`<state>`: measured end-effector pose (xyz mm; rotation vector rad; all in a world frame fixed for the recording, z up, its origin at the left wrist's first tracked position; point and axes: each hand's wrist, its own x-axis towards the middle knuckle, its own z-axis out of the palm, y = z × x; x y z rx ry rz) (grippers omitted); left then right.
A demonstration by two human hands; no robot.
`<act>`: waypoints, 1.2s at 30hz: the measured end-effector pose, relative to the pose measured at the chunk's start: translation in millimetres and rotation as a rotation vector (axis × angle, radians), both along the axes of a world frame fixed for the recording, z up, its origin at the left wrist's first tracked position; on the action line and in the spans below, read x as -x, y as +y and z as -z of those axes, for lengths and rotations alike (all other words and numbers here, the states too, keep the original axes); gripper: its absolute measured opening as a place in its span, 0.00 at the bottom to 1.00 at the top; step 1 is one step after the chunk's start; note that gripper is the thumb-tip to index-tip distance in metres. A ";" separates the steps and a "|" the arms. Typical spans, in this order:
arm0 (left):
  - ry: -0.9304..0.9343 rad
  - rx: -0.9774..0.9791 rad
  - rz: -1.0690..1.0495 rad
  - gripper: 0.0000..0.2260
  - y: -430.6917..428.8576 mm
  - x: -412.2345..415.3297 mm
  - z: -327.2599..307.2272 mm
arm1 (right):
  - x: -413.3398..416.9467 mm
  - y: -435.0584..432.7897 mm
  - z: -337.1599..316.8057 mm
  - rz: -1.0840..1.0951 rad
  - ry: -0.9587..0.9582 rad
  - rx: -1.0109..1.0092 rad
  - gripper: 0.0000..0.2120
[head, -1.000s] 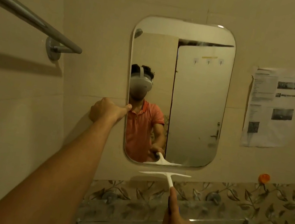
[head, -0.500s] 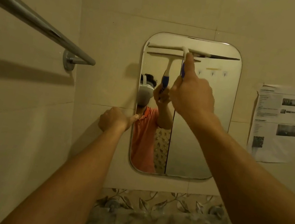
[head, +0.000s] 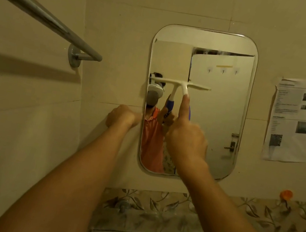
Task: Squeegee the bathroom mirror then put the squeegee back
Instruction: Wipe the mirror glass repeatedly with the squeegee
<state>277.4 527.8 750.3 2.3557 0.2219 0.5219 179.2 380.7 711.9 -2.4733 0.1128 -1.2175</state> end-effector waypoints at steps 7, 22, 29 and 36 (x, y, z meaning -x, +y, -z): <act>0.007 0.268 0.012 0.42 -8.7 2.3 -9.4 | 25.2 -1.7 103.3 -0.010 0.160 0.016 0.46; -0.078 0.121 -0.218 0.43 -24.0 -12.1 6.7 | 61.6 -27.7 207.8 -0.104 0.643 -0.147 0.37; -0.060 0.120 -0.242 0.45 -22.9 -18.7 7.5 | 77.5 -66.7 65.0 -0.120 0.042 -0.227 0.36; -0.047 0.115 -0.226 0.45 -23.6 -14.4 3.6 | 48.1 -106.4 -105.6 -0.037 -0.194 -0.103 0.30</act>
